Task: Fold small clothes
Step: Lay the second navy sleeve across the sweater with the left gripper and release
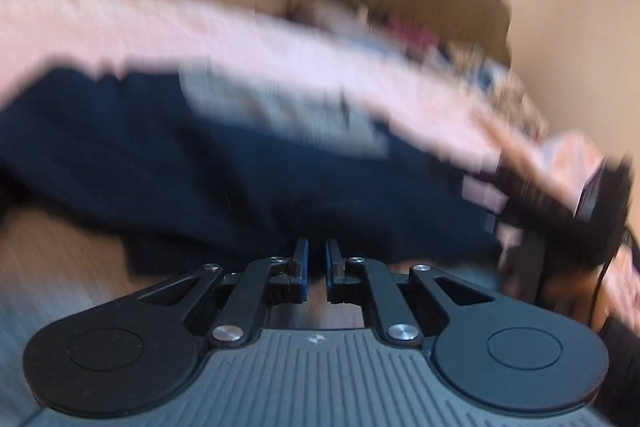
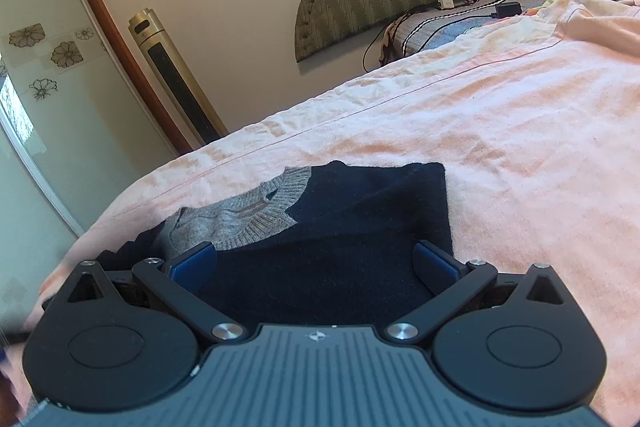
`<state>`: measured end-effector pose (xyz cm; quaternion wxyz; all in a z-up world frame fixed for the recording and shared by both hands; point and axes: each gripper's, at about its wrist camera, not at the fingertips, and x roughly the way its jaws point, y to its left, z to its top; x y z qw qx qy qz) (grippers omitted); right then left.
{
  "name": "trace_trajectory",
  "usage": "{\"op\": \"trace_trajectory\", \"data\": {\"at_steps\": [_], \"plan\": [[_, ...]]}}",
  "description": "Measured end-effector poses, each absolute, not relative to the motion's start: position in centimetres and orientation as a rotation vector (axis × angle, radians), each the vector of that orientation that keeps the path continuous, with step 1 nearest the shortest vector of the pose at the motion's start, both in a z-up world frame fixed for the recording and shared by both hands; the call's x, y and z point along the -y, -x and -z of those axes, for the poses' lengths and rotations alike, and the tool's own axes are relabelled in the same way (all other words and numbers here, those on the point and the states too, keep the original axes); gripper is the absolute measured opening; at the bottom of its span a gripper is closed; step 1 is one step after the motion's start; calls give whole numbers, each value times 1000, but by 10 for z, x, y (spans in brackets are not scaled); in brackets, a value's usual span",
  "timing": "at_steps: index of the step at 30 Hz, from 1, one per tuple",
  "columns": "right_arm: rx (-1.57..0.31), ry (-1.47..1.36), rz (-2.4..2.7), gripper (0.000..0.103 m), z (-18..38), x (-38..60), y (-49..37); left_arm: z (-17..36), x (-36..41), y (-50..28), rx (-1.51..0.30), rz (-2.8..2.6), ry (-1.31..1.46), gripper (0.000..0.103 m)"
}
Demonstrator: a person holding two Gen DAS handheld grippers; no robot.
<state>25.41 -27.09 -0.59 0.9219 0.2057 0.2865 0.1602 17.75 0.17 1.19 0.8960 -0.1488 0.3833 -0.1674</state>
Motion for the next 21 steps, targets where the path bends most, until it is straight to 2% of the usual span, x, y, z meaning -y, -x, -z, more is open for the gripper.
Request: {"op": "trace_trajectory", "data": {"at_steps": [1,2,3,4,5,6,7,9,11,14,17,19,21], "plan": [[-587,-431,-332,103,6,272,-254,-11,-4,-162,-740,340,314,12],[-585,-438,-334,103,7,273,-254,-13,-7,-154,-732,324,320,23],[-585,-444,-337,103,7,274,-254,-15,-13,-146,-729,313,336,43],[-583,-451,-340,103,7,275,-254,-18,-19,-137,-712,311,351,57],[-583,-456,-341,103,7,275,-255,-22,-25,-129,-669,301,358,85],[-583,-455,-341,103,7,275,-255,-22,-32,-118,-613,279,356,98],[-586,-446,-339,103,6,274,-255,-18,-39,-109,-561,256,343,99],[-617,-374,-320,102,0,265,-256,-6,-53,-104,-567,222,360,99],[-638,-328,-251,101,-16,250,-248,-2,-73,-102,-545,222,528,99],[-698,-510,-459,99,-29,234,-242,2,-82,-105,-525,181,590,99],[-894,-472,-518,85,-24,193,-258,0,-79,-107,-525,183,556,100],[-956,-423,-499,60,-19,174,-266,-1,-81,-108,-523,186,563,101],[-962,-378,-481,50,-18,159,-267,0,-82,-108,-521,187,569,101]]}}
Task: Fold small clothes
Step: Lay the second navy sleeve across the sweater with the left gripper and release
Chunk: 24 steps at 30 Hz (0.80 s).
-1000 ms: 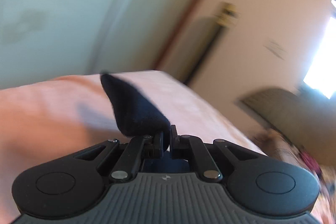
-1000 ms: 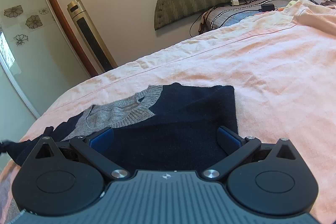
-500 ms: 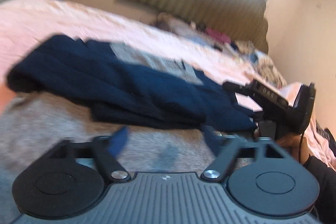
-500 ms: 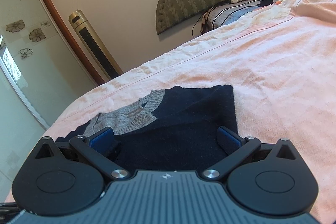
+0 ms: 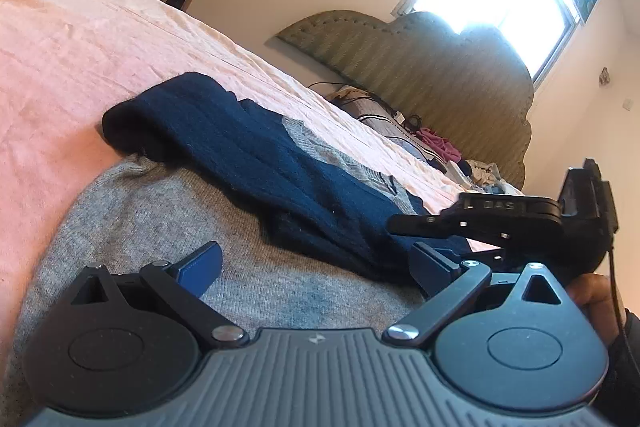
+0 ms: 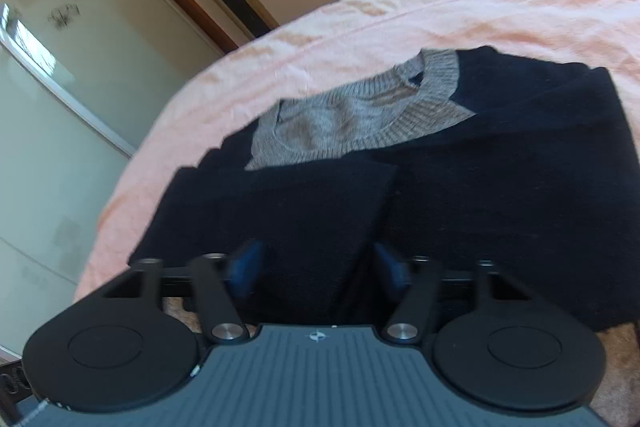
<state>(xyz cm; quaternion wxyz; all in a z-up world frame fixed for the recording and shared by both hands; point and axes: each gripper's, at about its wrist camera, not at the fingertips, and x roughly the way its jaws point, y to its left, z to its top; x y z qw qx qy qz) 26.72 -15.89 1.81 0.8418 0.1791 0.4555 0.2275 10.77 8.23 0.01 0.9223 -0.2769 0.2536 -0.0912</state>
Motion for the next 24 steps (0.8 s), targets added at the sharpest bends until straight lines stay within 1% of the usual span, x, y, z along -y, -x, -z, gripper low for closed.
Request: {"op": "trace_trajectory", "data": {"at_steps": [1,3,4,8,11,14,17,18,20,21,22,24], "plan": [[-952,-348,-471,37,-19,153,-267,2,-83,-103,-520,188,568,101],[-923,-269,-436,17,-22,147,-267,2,-83,-103,-520,188,569,101],[-916,-256,-443,13,-27,147,-268,2,-81,-105,-520,188,569,101],[-827,-178,-496,12,-68,159,-267,3,-81,-103,-518,189,569,101],[-788,-10,-439,12,-88,180,-268,4,-81,-103,-519,189,567,101],[-843,90,-320,12,-76,211,-278,3,-80,-103,-520,191,562,103],[-870,33,-288,12,-53,236,-280,3,-80,-103,-521,191,558,103],[-869,-2,-291,15,-45,240,-278,2,-80,-103,-521,192,558,103],[-859,-74,-286,40,-37,248,-277,-1,-84,-100,-517,191,569,103],[-829,-107,-286,70,-38,252,-274,-6,-90,-98,-506,186,585,103],[-756,-139,-277,86,-41,257,-266,-13,-98,-96,-480,181,605,103],[-642,-181,-268,86,-51,268,-255,-29,-121,-101,-394,143,658,103]]}}
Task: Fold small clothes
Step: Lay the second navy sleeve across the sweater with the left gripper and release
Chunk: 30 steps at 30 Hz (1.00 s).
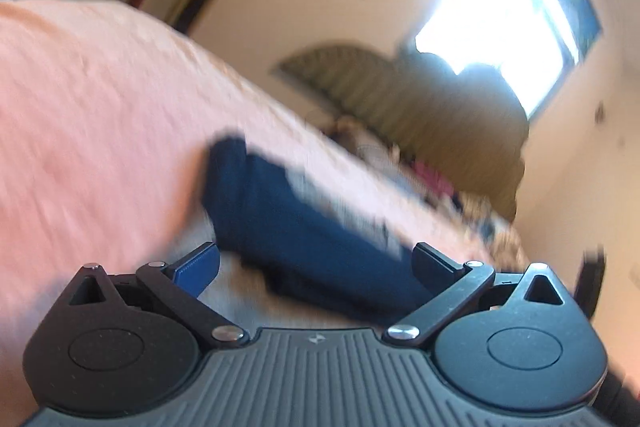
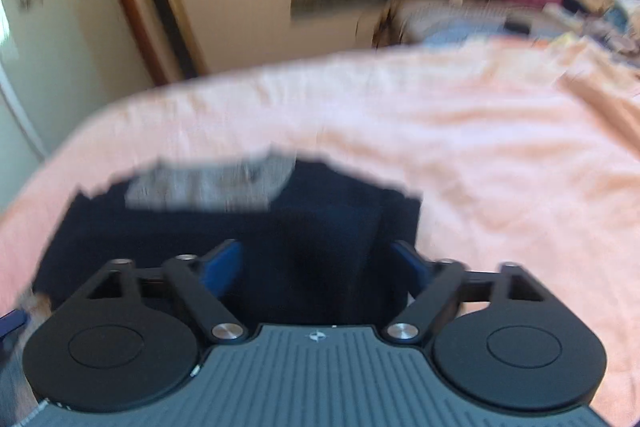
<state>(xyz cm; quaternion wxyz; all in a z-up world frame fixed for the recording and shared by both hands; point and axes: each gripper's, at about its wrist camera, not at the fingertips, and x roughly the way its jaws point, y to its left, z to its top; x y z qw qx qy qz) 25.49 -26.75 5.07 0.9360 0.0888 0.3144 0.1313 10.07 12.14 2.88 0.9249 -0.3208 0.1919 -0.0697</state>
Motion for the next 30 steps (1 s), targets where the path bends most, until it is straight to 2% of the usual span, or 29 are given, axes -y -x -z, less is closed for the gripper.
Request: {"op": "trace_trajectory", "data": {"at_steps": [2,5,7,8,9,10,11,12,19,21,24,25,28,29,30], "plan": [[-599,-226,-286,86,-59,275,-252,-40,-138,-127,-379,49,622,103],[-605,-200,-356,86,-58,264,-260,-31,-149,-198,-563,1,536,102],[-630,-123,-380,85,-50,247,-266,-14,-147,-234,-690,-1,497,90],[-639,-80,-377,85,-44,239,-269,-8,-143,-244,-719,3,462,76],[-649,-41,-373,85,-37,232,-270,-5,-136,-249,-702,-17,384,56],[-662,-8,-364,85,-30,229,-274,-4,-129,-254,-708,-43,315,36],[-681,24,-344,85,-21,226,-276,-2,-124,-257,-711,-56,263,8],[-700,31,-328,85,-13,226,-279,-1,-125,-256,-699,-60,250,5],[-683,1,-336,102,3,234,-279,2,-126,-247,-625,-99,188,4],[-686,39,-322,103,2,228,-279,-1,-120,-249,-635,-111,140,7],[-646,-57,-269,97,-12,239,-260,-18,-109,-228,-596,-179,59,8],[-626,-112,-291,100,-18,245,-249,-26,-103,-215,-557,-195,48,9],[-619,-104,-345,102,-25,239,-233,-36,-81,-185,-476,-49,80,26],[-647,-61,-341,102,-22,231,-235,-33,-70,-185,-504,-13,67,43],[-677,-25,-327,102,-18,225,-238,-27,-59,-189,-543,7,49,50]]}}
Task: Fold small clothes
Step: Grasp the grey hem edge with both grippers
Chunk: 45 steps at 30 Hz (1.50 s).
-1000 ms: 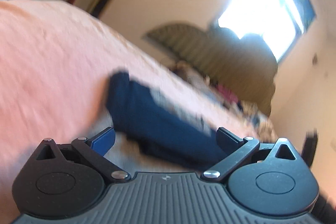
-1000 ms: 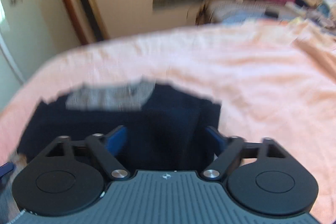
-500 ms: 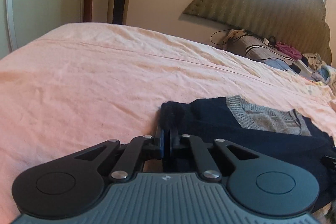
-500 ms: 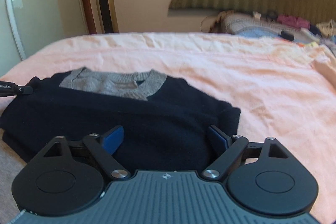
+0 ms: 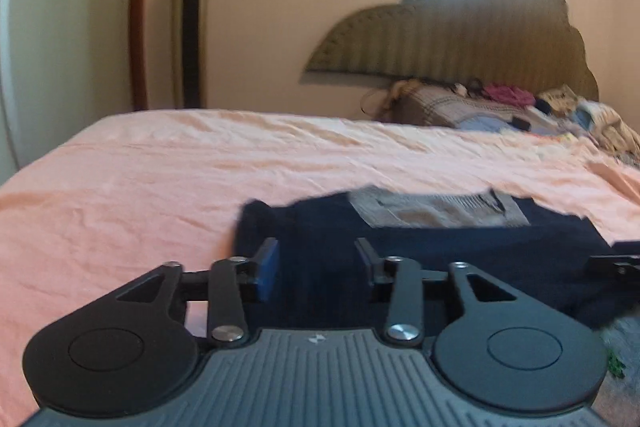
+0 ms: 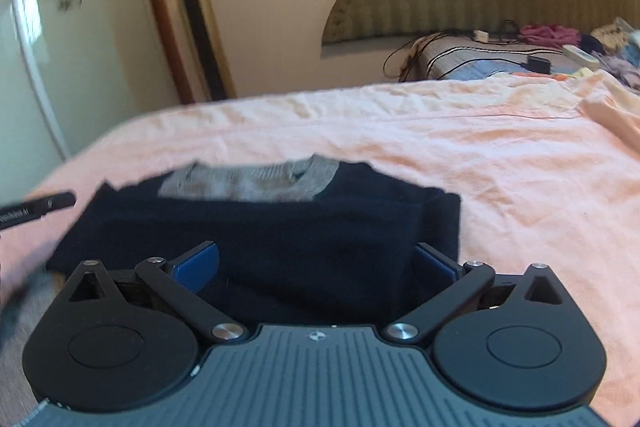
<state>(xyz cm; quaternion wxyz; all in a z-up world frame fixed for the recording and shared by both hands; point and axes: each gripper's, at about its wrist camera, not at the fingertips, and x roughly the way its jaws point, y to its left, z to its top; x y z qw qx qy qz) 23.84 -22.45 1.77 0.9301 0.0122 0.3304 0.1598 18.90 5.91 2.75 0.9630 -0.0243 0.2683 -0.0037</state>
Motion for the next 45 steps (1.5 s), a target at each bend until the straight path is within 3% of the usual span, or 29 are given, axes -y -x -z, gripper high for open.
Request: {"op": "trace_trajectory", "data": {"at_steps": [2,3,10,13,15,17,20,21,22,23,29,32,33,34,35,36,38,39,41,42,43,45], "plan": [[-736,56,-284,103,-1,217,-247,-7,-50,-204,-659,11,23,51],[-707,67,-293,103,3,220,-246,-4,-53,-203,-631,6,28,59],[-746,-38,-266,102,-16,240,-195,-23,-86,-153,-656,-61,71,59],[-689,8,-256,103,-20,249,-148,-22,-103,-98,-637,-24,184,76],[-676,71,-173,103,-16,266,-130,-12,-110,-73,-666,-72,173,79],[-713,52,-111,97,-9,282,-128,-9,-117,-56,-640,-72,179,78],[-721,28,-172,75,-8,286,-129,-10,-120,-59,-649,-74,222,77],[-720,33,-181,49,-10,284,-132,-9,-119,-65,-652,-80,215,61],[-730,18,-191,15,-13,284,-136,-10,-116,-69,-654,-96,191,43],[-752,-23,-213,9,-15,286,-139,-10,-116,-74,-667,-97,176,2],[-754,-157,-209,7,-11,322,-132,-6,-133,-67,-649,-61,163,3],[-726,-180,-209,15,-9,317,-126,-10,-131,-66,-665,-45,169,4],[-741,-212,-218,33,-12,317,-124,-13,-130,-63,-678,-31,190,6],[-755,-253,-245,60,-16,318,-119,-16,-130,-58,-698,-15,220,8],[-762,-291,-284,72,-21,320,-111,-18,-131,-53,-725,13,247,19],[-775,-300,-309,83,-23,320,-103,-18,-133,-45,-747,44,274,38],[-831,-280,-329,79,-22,318,-88,-15,-133,-25,-737,97,320,57],[-821,-272,-331,74,-20,317,-81,-14,-130,-17,-727,113,320,59],[-801,-214,-304,42,-18,312,-74,-10,-120,-10,-693,102,281,57],[-814,-221,-290,11,-17,314,-76,-9,-114,-10,-678,89,241,31],[-813,-260,-301,10,-17,319,-76,-8,-110,-13,-686,62,208,6],[-794,-247,-294,9,-23,326,-70,-12,-120,-16,-710,53,289,4]]}}
